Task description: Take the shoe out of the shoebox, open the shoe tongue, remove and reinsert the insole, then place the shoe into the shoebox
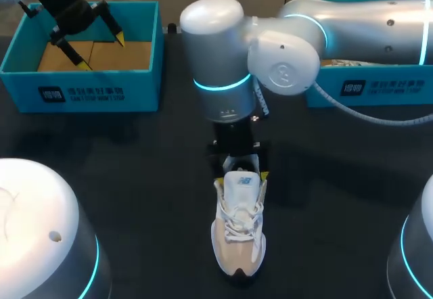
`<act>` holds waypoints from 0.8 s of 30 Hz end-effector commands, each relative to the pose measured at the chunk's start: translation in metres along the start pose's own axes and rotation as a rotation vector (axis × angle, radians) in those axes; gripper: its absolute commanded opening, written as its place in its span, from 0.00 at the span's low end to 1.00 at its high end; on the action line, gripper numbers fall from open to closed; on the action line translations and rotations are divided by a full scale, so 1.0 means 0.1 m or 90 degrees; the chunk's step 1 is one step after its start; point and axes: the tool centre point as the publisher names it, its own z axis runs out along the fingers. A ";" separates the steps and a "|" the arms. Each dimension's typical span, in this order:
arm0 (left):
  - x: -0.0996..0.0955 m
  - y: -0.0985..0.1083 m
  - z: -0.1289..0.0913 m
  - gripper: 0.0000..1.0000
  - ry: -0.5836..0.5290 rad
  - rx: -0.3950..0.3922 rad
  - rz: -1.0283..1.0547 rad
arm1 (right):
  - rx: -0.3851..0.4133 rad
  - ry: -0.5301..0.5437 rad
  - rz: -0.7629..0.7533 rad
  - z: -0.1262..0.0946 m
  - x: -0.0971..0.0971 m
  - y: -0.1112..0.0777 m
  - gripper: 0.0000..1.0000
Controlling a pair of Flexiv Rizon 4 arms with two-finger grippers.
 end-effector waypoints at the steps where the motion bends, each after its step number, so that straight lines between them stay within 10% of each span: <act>1: 0.00 0.01 0.00 1.00 0.001 0.000 0.001 | 0.004 -0.013 0.010 0.01 0.10 -0.05 1.00; 24: 0.00 0.01 0.00 1.00 0.001 0.000 0.001 | -0.007 -0.004 0.109 -0.26 0.17 -0.75 1.00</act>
